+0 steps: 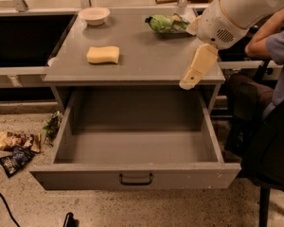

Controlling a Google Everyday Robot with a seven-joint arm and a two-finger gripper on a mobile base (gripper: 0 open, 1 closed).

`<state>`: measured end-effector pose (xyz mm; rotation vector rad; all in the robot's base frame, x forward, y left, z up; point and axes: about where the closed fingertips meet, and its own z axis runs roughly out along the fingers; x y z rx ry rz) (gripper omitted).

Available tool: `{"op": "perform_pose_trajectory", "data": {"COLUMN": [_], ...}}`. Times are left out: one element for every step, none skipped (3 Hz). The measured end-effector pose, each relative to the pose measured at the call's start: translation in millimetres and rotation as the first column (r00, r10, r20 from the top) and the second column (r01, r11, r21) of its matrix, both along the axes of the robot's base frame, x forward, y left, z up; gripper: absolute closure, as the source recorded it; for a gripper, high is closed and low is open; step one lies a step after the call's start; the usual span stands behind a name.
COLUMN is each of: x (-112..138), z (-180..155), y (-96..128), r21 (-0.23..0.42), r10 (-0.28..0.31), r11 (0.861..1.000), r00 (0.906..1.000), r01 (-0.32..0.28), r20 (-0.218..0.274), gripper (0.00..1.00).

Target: Place sponge into top drawer

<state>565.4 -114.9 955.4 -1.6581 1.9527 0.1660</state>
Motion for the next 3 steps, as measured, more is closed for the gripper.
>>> {"op": "perform_pose_trajectory", "data": {"x": [37, 85, 119], "z": [3, 2, 1], "y": [9, 29, 55], "r21": [0.033, 0.085, 0.140], "r10": [-0.009, -0.051, -0.080], "r11": [0.999, 0.995, 0.988], "r00": [0.9986, 0.9952, 0.9919], "r01": [0.007, 0.043, 0.066], "r20": [0.053, 0.084, 0.099], "gripper": [0.00, 0.00, 0.00]}}
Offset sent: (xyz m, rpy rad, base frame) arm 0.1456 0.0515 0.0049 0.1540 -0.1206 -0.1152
